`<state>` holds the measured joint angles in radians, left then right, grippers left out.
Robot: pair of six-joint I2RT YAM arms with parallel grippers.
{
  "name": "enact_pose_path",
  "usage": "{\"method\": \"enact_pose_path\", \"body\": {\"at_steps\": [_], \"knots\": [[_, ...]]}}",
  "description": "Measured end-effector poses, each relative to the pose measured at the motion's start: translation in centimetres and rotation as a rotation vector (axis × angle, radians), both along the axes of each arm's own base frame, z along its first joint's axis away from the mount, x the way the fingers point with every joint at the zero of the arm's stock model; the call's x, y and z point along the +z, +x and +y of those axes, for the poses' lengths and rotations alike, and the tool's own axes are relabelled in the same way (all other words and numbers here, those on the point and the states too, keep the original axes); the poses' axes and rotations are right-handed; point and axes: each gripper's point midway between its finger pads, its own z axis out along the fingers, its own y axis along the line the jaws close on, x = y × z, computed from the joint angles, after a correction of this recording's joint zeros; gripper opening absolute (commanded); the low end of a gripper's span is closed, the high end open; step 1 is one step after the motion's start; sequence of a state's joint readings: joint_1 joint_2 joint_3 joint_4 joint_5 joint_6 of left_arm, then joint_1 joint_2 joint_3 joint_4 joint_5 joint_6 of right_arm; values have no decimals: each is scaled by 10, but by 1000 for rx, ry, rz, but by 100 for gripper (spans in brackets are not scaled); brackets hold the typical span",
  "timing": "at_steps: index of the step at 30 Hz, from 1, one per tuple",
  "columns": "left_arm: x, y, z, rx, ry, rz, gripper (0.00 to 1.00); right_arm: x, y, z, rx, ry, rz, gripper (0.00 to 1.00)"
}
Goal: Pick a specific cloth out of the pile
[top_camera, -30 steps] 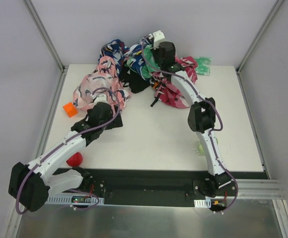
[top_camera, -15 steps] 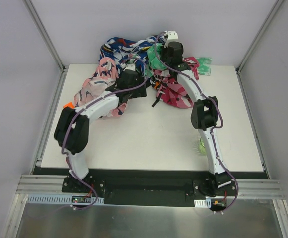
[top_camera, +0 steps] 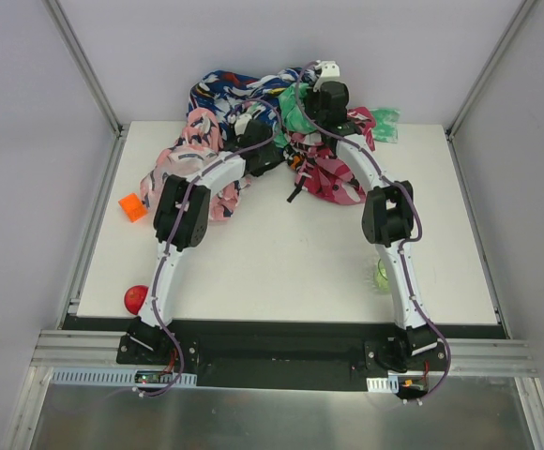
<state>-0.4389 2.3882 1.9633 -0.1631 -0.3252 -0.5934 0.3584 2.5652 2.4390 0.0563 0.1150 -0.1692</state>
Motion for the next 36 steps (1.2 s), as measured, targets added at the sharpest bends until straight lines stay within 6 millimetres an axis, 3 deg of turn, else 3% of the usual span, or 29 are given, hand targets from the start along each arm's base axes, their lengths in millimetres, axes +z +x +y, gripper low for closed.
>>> {"method": "enact_pose_path", "body": {"at_steps": [4,9,13,16,17,20,23,25,28,32,36], "knots": [[-4,9,7,67,-107,25,94,-2,-1,-1,-3,13,0,0],[-11,22,9,122,-263,60,77,-3,-3,-2,-2,28,3,0],[-10,34,2,118,-373,72,44,-4,-6,-4,3,39,12,0],[-15,35,-7,94,-417,95,8,-5,-7,-5,4,43,14,0],[-15,34,-10,79,-429,103,0,-5,-8,-5,4,44,15,0],[-10,30,-20,13,-449,120,0,-5,-9,-6,4,47,19,0],[7,21,-30,-97,-448,123,0,-6,-9,-7,3,46,22,1],[34,12,-37,-195,-440,103,0,-5,-9,-7,1,44,25,0],[98,-7,-45,-337,-428,25,0,-2,-8,-11,-9,37,40,0],[214,-54,-57,-558,-443,-128,0,-6,-7,-17,-24,40,63,1],[332,-121,-61,-775,-491,-320,0,-12,-6,-18,-28,47,77,1]]}}
